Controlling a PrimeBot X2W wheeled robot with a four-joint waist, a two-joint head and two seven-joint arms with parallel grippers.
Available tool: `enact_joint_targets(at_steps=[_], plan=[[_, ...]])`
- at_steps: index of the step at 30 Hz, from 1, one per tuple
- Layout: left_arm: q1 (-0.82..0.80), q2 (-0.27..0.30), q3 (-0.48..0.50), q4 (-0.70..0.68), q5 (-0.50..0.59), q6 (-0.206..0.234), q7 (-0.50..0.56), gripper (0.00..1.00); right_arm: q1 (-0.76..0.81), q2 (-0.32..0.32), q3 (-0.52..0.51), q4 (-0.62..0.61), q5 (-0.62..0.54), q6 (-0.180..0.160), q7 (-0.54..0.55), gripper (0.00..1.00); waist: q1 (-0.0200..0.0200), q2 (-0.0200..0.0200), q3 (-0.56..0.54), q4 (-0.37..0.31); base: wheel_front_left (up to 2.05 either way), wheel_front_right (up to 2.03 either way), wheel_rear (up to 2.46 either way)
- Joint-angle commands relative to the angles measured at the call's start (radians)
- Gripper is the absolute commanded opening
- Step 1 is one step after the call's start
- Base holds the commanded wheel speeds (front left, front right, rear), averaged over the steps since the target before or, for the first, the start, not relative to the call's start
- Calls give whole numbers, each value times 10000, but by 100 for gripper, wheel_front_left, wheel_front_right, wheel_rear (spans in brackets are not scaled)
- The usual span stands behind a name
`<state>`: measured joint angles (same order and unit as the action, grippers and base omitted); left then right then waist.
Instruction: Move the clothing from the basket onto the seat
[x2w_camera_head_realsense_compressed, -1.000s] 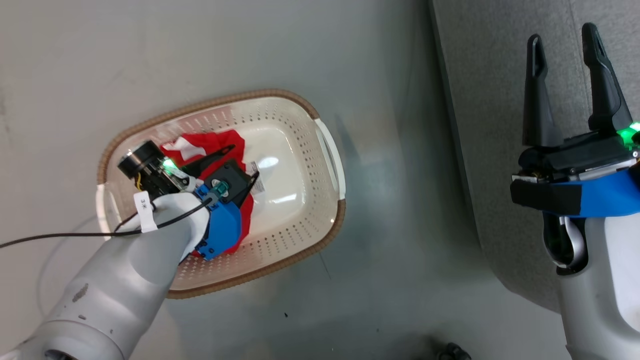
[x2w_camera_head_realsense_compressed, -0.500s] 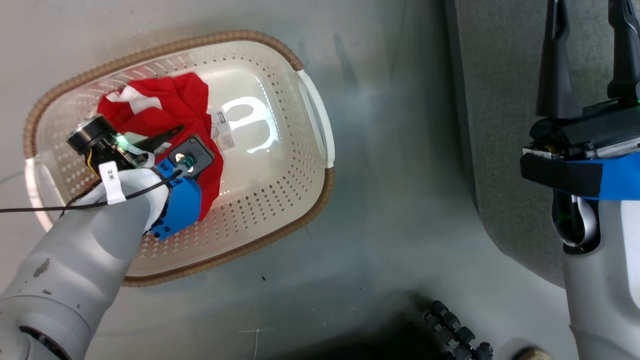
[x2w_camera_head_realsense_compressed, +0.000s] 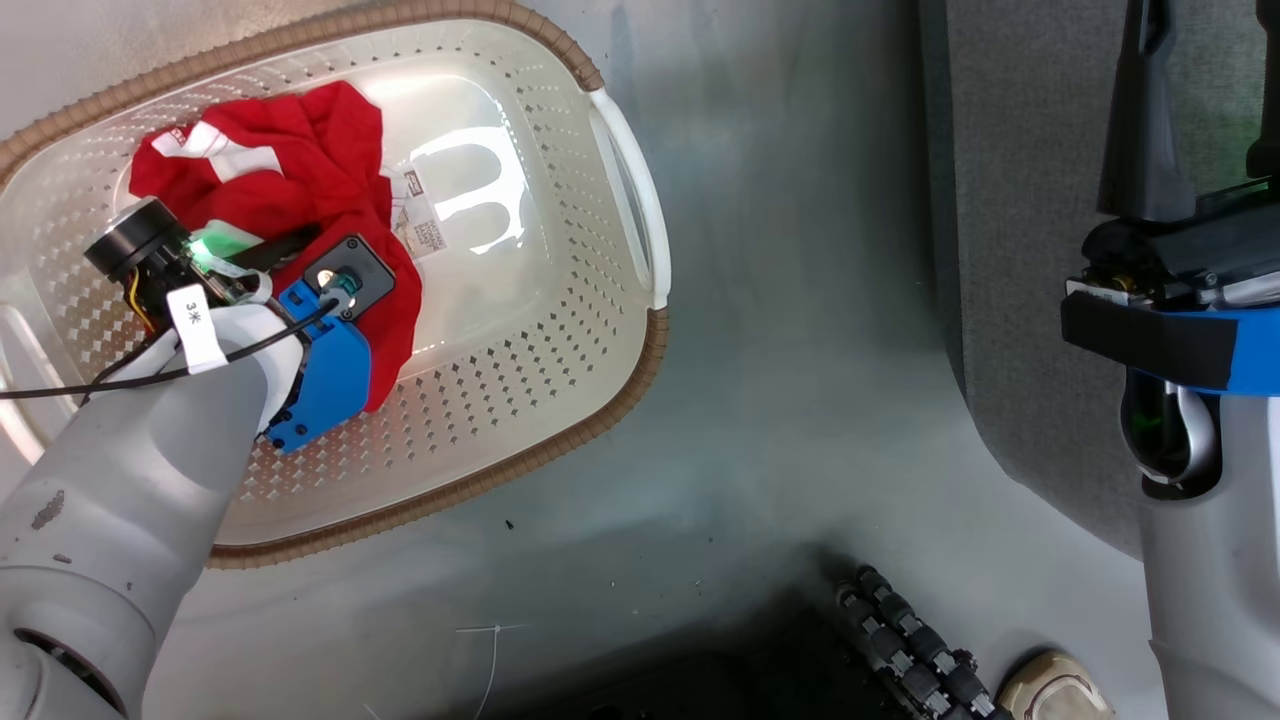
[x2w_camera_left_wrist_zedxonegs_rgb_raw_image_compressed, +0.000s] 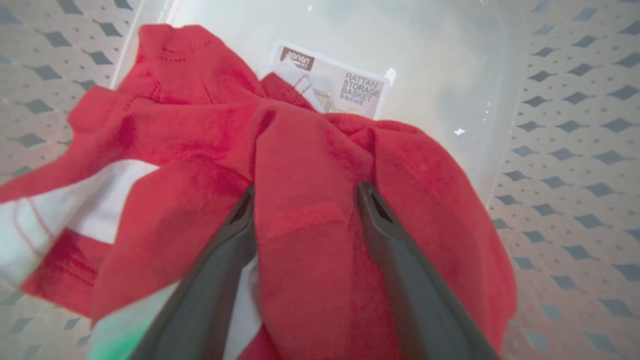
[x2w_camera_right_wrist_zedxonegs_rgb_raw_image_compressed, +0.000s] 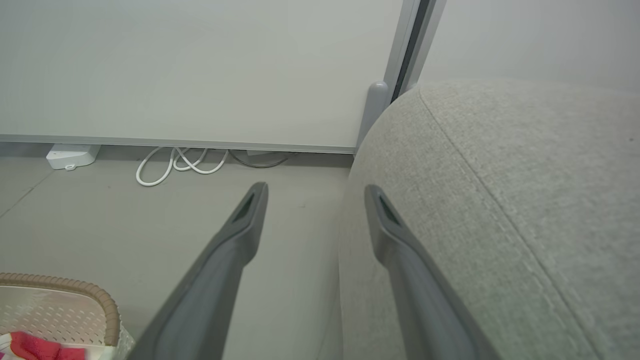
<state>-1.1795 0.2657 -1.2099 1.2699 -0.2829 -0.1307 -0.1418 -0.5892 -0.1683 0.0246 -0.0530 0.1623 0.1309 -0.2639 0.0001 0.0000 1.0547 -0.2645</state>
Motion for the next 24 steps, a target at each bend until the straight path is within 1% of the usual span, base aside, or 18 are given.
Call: enact_joint_targets(at_steps=[1, 4, 5, 7, 14, 16, 20, 24], plan=[[-126, 53, -77, 67, -25, 10, 32, 100, -57, -15, -31, -91, 77, -3, -8, 100, -1, 0, 63, -3, 0, 0, 0], [-142, 20, -109, 85, 5, 12, 42, 100, -22, -22, -58, -120, 59, -3, -8, 100, -1, 0, 109, 12, 0, 0, 0], [-157, -21, -135, 106, -2, 12, 138, 49, -12, -24, -81, -139, 44, -3, -8, 100, -1, 0, 152, 39, 0, 0, 0], [-127, -67, -176, 120, -13, 12, 215, 0, -20, -15, -90, -152, 19, -3, -8, 100, -1, 0, 166, 67, 0, 0, 0], [-137, -206, -253, 132, -149, 11, 62, 0, -92, 24, -118, -124, -25, -3, -8, 100, -1, 0, 75, 163, 0, 0, 0], [-87, -372, -273, 132, -254, 11, -95, 0, -88, 10, -146, -80, -29, -3, -8, 100, -1, 0, -64, 238, 0, 0, 0], [-38, -514, -165, 139, -430, 11, -286, 0, -52, -18, -176, -35, -33, -3, -8, 100, -1, 0, -250, 326, 0, 0, 0], [163, -854, -100, 85, -637, 11, -605, 0, 44, -71, -221, 39, -27, -3, -8, 100, -1, 0, -637, 486, 0, 0, 0]])
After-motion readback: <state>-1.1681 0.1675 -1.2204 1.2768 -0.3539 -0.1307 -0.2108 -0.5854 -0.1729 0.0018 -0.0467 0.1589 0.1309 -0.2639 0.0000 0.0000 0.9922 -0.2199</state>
